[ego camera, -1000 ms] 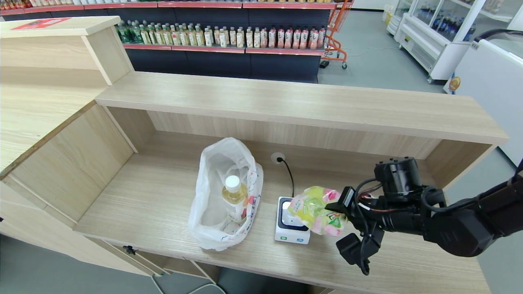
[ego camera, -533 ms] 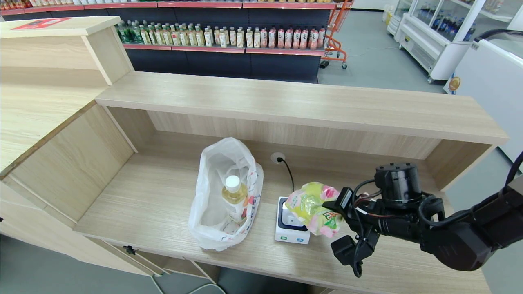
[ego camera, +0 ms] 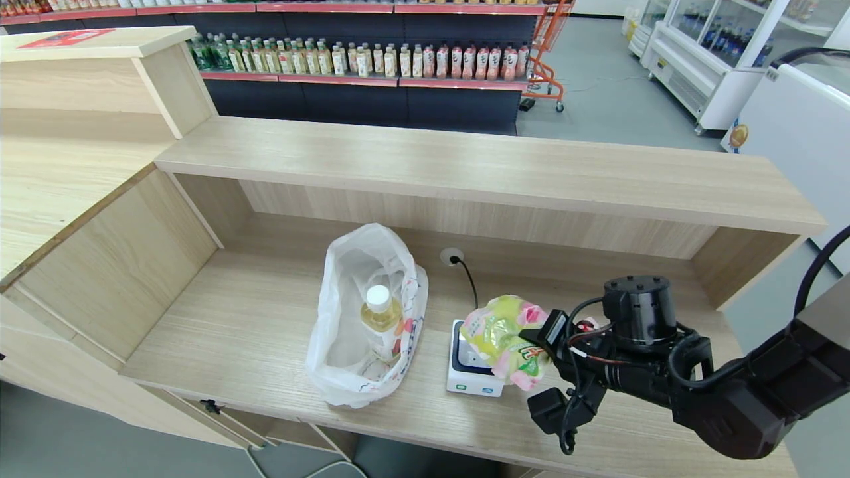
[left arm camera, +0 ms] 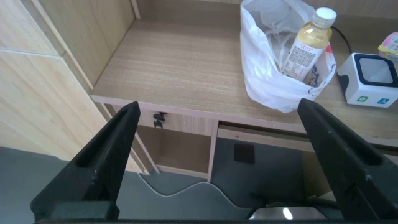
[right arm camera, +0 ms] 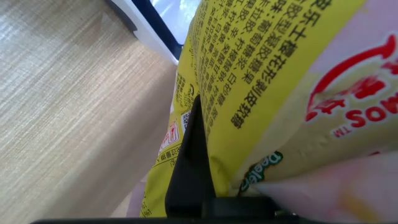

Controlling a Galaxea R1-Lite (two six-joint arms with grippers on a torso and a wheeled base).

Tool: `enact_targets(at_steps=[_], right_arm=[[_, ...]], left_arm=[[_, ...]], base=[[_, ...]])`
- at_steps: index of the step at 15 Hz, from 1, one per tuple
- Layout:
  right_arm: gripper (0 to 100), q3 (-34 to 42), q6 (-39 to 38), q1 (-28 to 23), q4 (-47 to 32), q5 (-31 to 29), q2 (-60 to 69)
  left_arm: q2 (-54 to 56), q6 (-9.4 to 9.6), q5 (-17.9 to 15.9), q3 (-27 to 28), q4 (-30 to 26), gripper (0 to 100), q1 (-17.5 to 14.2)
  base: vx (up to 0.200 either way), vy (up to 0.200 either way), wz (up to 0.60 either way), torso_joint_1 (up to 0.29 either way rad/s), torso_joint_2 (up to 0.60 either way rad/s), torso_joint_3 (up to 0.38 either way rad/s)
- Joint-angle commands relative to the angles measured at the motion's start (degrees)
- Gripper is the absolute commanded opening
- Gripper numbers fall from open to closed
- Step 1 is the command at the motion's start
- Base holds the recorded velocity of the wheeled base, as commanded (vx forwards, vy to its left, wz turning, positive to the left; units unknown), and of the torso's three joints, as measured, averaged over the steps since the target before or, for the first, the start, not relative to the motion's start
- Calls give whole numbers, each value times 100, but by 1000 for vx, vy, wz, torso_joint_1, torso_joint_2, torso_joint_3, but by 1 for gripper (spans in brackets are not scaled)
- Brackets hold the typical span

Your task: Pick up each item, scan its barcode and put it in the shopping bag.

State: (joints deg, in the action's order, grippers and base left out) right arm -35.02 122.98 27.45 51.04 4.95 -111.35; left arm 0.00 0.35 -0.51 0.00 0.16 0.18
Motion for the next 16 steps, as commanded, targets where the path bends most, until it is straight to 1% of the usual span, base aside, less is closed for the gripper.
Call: enact_targets(at_steps=[1, 6, 16], right_arm=[[0, 4, -2, 23, 2, -12, -27], [0, 13, -63, 50, 2, -143, -54], [0, 31, -99, 50, 169, -161, -185]], left_arm=[[0, 0, -2, 0, 2, 100, -1], [0, 0, -2, 0, 2, 100, -1], [0, 0, -2, 0, 2, 100, -1]], base=[[0, 0, 0, 0, 0, 0], [0, 0, 0, 0, 0, 0], [0, 0, 0, 0, 0, 0]])
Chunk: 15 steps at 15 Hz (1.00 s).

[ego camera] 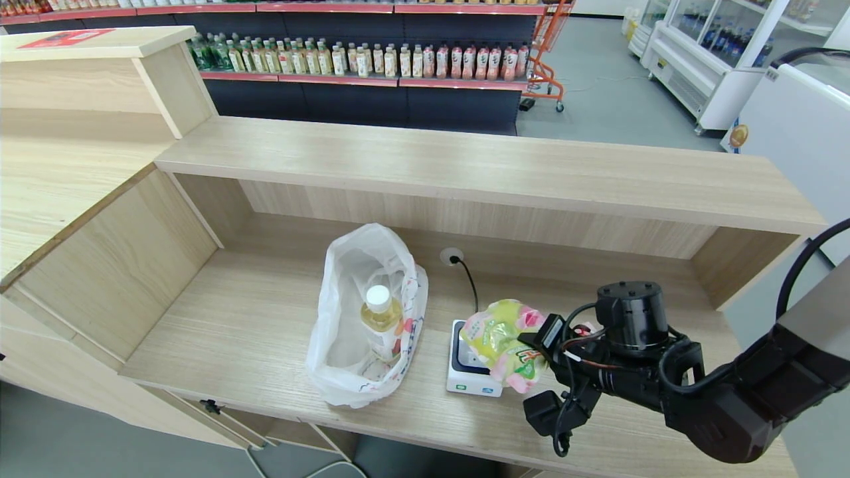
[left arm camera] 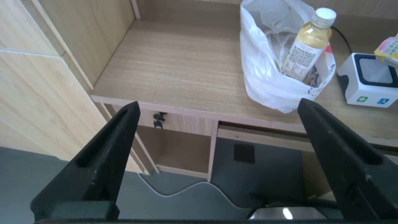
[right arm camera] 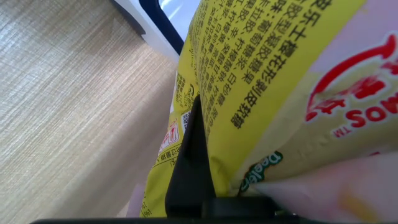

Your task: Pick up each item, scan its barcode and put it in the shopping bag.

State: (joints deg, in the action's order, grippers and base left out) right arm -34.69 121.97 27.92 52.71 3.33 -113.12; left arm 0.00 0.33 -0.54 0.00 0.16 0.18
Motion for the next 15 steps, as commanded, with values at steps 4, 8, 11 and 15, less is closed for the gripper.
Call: enact_targets(at_steps=[4, 8, 11, 15], right_arm=[[0, -2, 3, 3, 2, 1, -17], [0, 15, -288, 109, 2, -25, 88], [0, 138, -1421, 566, -77, -333, 809], [0, -538, -3768, 1190, -1606, -974, 2215]], left_arm=[[0, 2, 1, 0, 2, 100, -1], [0, 2, 1, 0, 2, 100, -1], [-9, 2, 10, 0, 2, 100, -1], [0, -15, 10, 0, 2, 100, -1]], base=[[0, 0, 0, 0, 0, 0], [0, 0, 0, 0, 0, 0], [0, 0, 0, 0, 0, 0], [0, 0, 0, 0, 0, 0]])
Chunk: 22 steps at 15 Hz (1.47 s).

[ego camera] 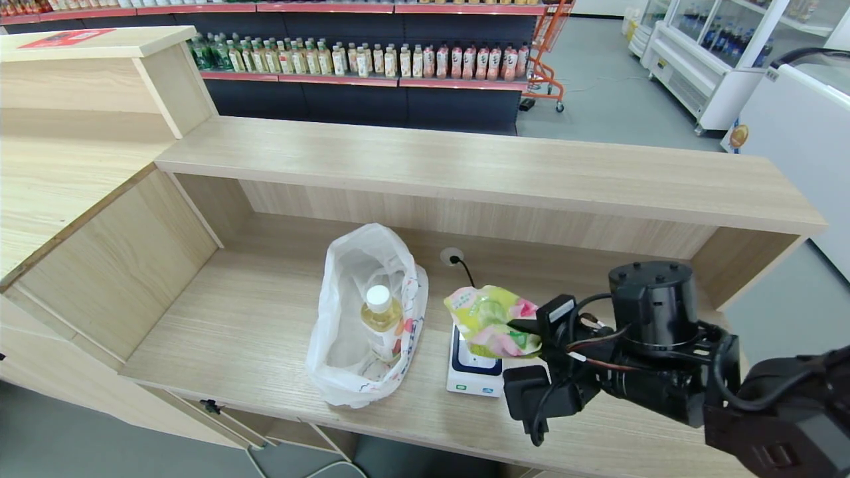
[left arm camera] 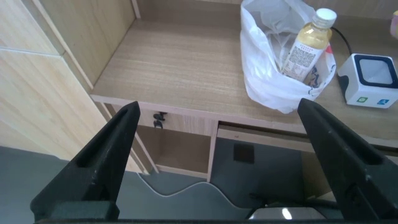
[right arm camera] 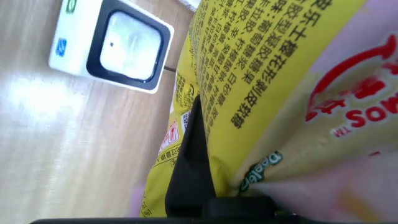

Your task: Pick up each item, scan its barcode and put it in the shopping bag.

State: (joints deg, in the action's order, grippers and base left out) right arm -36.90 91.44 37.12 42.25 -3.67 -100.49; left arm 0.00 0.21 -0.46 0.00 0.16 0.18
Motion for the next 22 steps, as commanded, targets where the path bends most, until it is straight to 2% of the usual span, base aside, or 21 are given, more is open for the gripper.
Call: enact_targets(at_steps=[1, 2, 3, 4, 6, 7, 8, 9, 10, 13, 18, 22], right_arm=[[0, -327, -1287, 269, -965, -310, 1304], [0, -335, -1533, 287, -1202, -301, 1453], [0, -564, -2904, 375, -2081, -310, 1936], [0, -907, -3932, 410, -2696, -345, 2165], [0, -1434, -5848, 94, -3478, -301, 2376], [0, -1469, -6323, 32, -3496, -301, 2385], [0, -1460, -7835, -21, -3469, -301, 2473], [0, -1399, -8705, -100, -3469, -310, 2525], [0, -1258, -9241, -223, -3469, -301, 2560], [0, -678, -10032, -284, -3171, -187, 2473], [0, -529, -9988, -513, -1791, 411, 1128], [0, -494, -9997, -478, -1624, 648, 477]], left_arm=[[0, 14, 2, 0, 2, 100, -1], [0, 14, 2, 0, 2, 100, -1], [0, 23, 2, 0, 2, 100, -1], [0, 14, 2, 0, 2, 100, -1], [-9, -12, 2, 0, 2, 100, -1], [-9, -3, 2, 0, 2, 100, -1], [0, -3, 2, 0, 2, 100, -1], [0, 6, 2, 0, 2, 100, -1], [0, 6, 2, 0, 2, 100, -1], [-9, 6, -6, 0, 2, 100, -1], [0, 23, 2, 0, 2, 100, -1], [0, 23, 2, 0, 2, 100, -1]], base=[[0, 0, 0, 0, 0, 0], [0, 0, 0, 0, 0, 0], [0, 0, 0, 0, 0, 0], [0, 200, 0, 2, 2, 2], [0, 200, 0, -5, 0, 5], [0, 200, 0, 2, -2, 7], [0, 200, 0, 17, 12, 2], [0, 200, 0, 22, 7, -2], [0, 200, 0, 2, 7, -2], [0, 200, 0, -4, 1, 1], [0, 40, 0, 0, 0, 0], [0, 0, 0, 0, 0, 0]])
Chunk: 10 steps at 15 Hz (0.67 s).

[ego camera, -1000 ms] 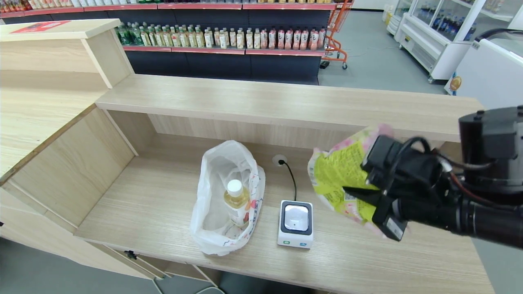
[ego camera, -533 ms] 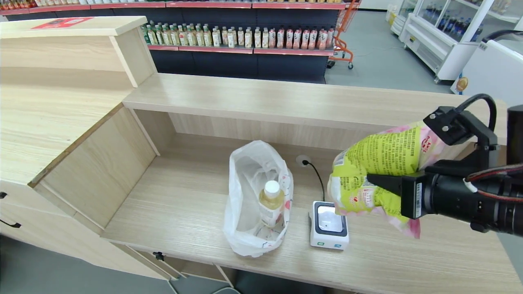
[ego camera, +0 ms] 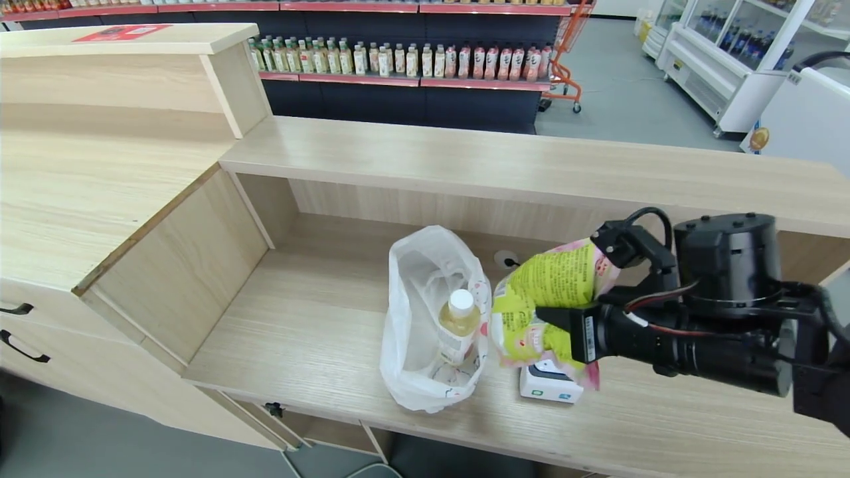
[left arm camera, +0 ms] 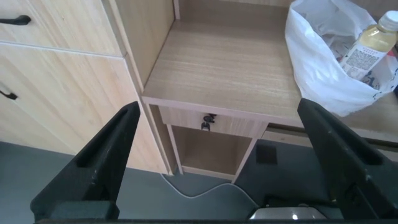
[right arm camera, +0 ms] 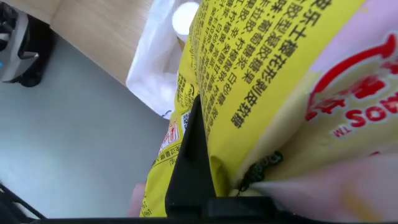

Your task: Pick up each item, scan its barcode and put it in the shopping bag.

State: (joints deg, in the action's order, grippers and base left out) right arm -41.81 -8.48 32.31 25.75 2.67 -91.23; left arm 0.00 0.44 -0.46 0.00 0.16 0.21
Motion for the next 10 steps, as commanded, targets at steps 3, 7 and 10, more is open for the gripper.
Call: enact_targets(at_steps=[3, 7, 10], right_arm=[[0, 7, -13, 4, 203, 234, -817], [0, -11, -13, 109, 765, 419, -1371], [0, -55, -4, 206, 1126, 498, -1722]], left_arm=[[0, 0, 2, 0, 2, 100, -3], [0, 9, 2, 0, 2, 100, -3], [0, 9, 2, 0, 2, 100, -3]], base=[[0, 0, 0, 0, 0, 0], [0, 0, 0, 0, 0, 0], [0, 0, 0, 0, 0, 0]])
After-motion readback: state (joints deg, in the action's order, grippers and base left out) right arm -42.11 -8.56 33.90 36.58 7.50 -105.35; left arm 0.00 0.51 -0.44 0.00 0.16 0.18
